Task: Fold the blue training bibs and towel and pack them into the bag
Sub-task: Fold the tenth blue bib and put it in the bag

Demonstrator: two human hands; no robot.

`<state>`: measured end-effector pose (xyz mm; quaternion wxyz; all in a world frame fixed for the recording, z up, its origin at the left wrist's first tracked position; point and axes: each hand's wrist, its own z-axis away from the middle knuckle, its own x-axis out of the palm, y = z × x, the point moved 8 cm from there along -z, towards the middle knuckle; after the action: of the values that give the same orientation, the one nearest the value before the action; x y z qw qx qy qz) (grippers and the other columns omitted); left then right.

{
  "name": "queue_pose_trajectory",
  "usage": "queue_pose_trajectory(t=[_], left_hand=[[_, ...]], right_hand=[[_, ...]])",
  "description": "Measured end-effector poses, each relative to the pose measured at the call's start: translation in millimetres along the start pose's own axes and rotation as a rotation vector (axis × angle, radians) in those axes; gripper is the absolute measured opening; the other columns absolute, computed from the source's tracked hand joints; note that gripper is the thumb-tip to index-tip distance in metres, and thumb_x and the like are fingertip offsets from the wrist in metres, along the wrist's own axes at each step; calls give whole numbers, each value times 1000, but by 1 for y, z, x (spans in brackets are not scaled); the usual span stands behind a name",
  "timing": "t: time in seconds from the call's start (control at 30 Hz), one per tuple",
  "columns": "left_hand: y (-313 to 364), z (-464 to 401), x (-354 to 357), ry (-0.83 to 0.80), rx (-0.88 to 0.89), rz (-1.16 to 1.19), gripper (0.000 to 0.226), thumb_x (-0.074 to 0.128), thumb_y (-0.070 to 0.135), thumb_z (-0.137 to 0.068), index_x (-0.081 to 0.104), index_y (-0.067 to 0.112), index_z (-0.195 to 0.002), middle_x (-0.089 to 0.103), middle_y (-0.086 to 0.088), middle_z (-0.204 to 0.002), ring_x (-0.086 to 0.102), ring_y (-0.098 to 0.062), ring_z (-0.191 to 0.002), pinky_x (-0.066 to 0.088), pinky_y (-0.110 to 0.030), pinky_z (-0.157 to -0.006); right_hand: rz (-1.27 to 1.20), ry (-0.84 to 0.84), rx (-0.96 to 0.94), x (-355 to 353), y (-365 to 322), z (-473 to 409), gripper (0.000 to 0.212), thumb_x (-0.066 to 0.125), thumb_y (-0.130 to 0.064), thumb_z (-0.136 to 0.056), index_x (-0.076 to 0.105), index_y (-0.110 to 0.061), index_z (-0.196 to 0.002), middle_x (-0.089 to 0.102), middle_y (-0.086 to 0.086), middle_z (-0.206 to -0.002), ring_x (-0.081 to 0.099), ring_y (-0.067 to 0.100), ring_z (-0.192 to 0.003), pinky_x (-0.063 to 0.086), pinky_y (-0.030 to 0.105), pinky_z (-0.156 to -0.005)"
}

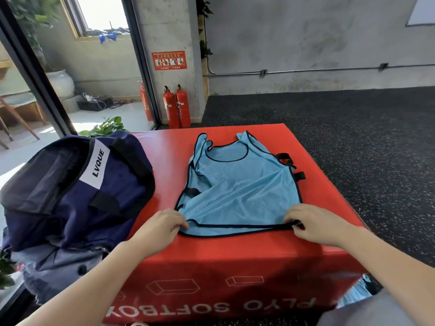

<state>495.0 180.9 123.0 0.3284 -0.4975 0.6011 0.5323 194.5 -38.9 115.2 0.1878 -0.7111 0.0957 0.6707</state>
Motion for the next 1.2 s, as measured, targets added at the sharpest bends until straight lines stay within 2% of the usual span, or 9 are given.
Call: queue_pose_trajectory(t=[0.17, 0.3, 0.53, 0.7, 0.8, 0.9, 1.03, 1.13, 1.2], left_hand=[[-3, 6, 4, -35, -17, 3, 33, 59, 1, -90, 79, 25, -103, 69, 19, -104, 58, 2, -104, 43, -18, -97], [4, 8, 0, 7, -34, 41, 17, 67, 27, -93, 78, 25, -106, 66, 21, -100, 51, 18, -90, 41, -11, -85], [-1, 4, 8, -86, -100, -67, 60, 55, 78, -79, 73, 33, -114, 62, 23, -106, 56, 4, -102, 44, -20, -95], [7, 3, 7, -55, -59, -161, 32, 57, 53, -94, 74, 32, -112, 66, 18, -103, 61, -6, -99, 51, -30, -88], [13, 4, 9, -22, -29, -150, 21, 60, 32, -95, 76, 28, -109, 68, 15, -102, 63, -9, -99, 53, -36, -88], [17, 1, 2, 57, -23, -73, 21, 64, 16, -92, 78, 24, -105, 67, 14, -100, 64, -7, -94, 51, -28, -90], [26, -3, -10, 155, -21, 28, 29, 66, -2, -87, 79, 18, -104, 67, 10, -102, 59, -3, -97, 34, -2, -92], [29, -4, -16, 182, -23, 65, 26, 69, -1, -88, 79, 17, -105, 70, 8, -105, 58, -3, -101, 30, 2, -95], [29, -5, -18, 190, -18, 73, 24, 69, 4, -90, 78, 18, -107, 68, 13, -107, 57, -1, -103, 29, 2, -95]], right_hand=[[65, -97, 23, 2, 10, -3, 37, 56, -33, -82, 73, -28, -115, 65, -20, -119, 60, 2, -112, 47, 25, -99], [98, -75, 25, 3, 9, -8, 20, 55, -30, -87, 72, -26, -96, 66, -18, -102, 63, 5, -96, 50, 26, -82], [-15, 6, 139, -6, 16, -6, 9, 61, -31, -87, 55, -29, -81, 58, -13, -80, 56, 8, -76, 49, 32, -71], [57, -55, 118, -5, 7, 0, 7, 55, -37, -86, 53, -30, -88, 60, -17, -85, 57, 9, -81, 48, 29, -73], [55, -11, 99, -11, -5, 2, 26, 53, -45, -87, 58, -34, -111, 65, -21, -106, 62, 7, -99, 46, 22, -82], [32, 46, 7, -14, -44, -7, 34, 53, -46, -94, 60, -31, -123, 65, -17, -118, 59, 7, -110, 45, 23, -93], [-168, 117, -145, -9, -119, -34, 33, 54, -44, -96, 63, -29, -125, 60, -16, -126, 56, 5, -115, 49, 26, -96], [-233, 225, -202, -7, -162, -61, 34, 59, -43, -95, 66, -26, -125, 57, -8, -137, 56, 10, -119, 43, 20, -96], [-243, 275, -191, -2, -179, -75, 36, 58, -46, -93, 68, -27, -122, 58, -3, -138, 60, 15, -118, 48, 27, -95]])
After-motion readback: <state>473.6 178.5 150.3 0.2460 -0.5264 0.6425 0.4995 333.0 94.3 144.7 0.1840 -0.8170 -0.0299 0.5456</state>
